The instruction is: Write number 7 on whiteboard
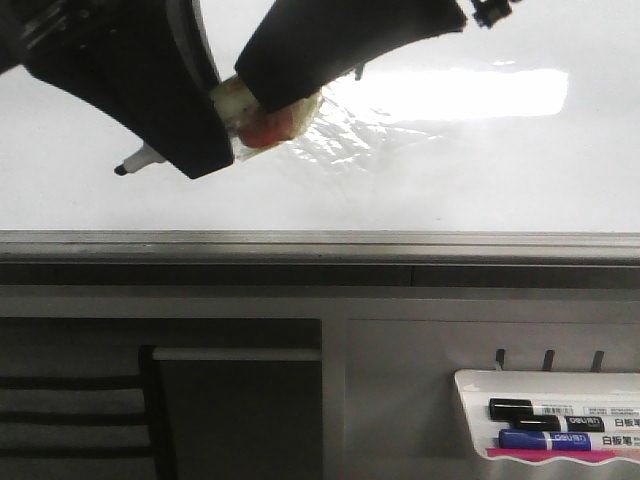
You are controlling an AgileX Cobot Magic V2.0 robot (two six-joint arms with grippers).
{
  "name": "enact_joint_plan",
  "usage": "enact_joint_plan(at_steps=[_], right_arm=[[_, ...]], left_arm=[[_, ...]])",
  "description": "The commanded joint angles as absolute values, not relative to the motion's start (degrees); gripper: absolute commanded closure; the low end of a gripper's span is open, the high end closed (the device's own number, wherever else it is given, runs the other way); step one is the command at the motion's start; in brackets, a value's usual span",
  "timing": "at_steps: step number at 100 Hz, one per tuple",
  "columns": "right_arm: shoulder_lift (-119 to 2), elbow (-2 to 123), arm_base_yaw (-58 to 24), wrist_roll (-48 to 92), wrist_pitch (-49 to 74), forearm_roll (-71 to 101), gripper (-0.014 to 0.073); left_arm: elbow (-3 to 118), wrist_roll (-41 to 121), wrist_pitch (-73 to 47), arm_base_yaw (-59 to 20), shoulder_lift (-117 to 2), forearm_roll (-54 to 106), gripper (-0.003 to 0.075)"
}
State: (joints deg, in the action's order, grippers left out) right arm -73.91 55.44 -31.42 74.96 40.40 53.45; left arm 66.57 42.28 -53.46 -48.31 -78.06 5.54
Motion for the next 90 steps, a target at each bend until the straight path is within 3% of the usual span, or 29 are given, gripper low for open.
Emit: enact_joint_plan(at_steps=[1, 25, 64, 75, 90], right_arm=[[-72.52, 57.43, -31.56, 75.64, 40.28, 54.87, 0.0281], [-72.40, 57.52, -31.16, 75.64, 41.06, 54.71, 0.0350], [-72.40, 57.52, -31.16, 75.64, 41.34, 54.35, 0.0613], [-72.40, 57.52, -31.16, 75.64, 41.38, 54.35, 0.0658], [-72.04, 57.92, -31.05, 75.34, 41.38, 52.39, 0.0657]], left_arm=[[68.41, 42.17, -51.03, -48.76, -76.23, 6.15, 0.0662], [68.41, 42.17, -51.13, -48.76, -76.23, 6.15, 0.0662], [68.41, 41.84, -51.13, -48.76, -76.23, 6.15, 0.0654], [68.41, 41.74, -50.76, -48.76, -76.23, 6.15, 0.0561], [68.41, 41.14, -50.09, -48.63, -75.76, 5.73, 0.0335]])
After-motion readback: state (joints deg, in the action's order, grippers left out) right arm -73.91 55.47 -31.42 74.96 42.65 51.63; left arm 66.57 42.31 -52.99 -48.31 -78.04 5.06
